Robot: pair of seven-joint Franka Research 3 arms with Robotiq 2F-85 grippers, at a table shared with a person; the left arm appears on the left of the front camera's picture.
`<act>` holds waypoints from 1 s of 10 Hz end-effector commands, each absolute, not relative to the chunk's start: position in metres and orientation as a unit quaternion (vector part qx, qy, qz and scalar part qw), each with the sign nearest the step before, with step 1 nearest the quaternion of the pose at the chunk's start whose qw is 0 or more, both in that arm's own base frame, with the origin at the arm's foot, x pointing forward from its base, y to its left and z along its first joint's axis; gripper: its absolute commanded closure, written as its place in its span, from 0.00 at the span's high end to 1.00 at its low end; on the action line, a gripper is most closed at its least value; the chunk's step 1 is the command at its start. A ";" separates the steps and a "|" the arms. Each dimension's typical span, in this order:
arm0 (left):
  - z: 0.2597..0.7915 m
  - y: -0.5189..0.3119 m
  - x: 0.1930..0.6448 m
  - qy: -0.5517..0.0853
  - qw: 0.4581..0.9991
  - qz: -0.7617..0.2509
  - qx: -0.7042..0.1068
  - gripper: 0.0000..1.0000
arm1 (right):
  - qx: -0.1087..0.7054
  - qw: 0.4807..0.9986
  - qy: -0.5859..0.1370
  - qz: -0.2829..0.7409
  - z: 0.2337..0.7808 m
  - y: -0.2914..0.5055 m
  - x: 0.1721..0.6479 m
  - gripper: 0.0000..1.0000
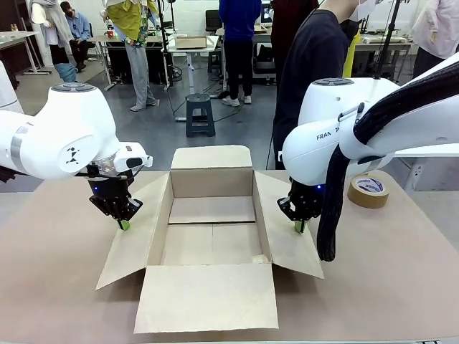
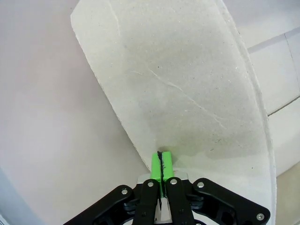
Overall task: Wrap the clocks to prevent damage.
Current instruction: Once the human has placed the objects inside and stepped back, release both hands from the side flaps of the Package Box.
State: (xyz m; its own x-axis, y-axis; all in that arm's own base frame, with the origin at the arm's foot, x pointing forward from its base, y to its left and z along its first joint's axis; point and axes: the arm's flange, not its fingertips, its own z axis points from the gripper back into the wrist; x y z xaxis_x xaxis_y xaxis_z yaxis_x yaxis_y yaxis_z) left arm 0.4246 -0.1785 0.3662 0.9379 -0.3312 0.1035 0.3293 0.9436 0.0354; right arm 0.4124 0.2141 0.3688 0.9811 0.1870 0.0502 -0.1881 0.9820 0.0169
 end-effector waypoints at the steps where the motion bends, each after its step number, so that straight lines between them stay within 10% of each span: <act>1: 0.368 -0.178 0.424 -0.054 0.984 -0.171 0.013 0.00 | 0.011 0.996 -0.025 0.086 0.369 0.215 0.412 0.01; 10: 0.368 -0.178 0.424 -0.054 0.984 -0.171 0.013 0.00 | 0.011 0.996 -0.025 0.086 0.369 0.215 0.412 0.01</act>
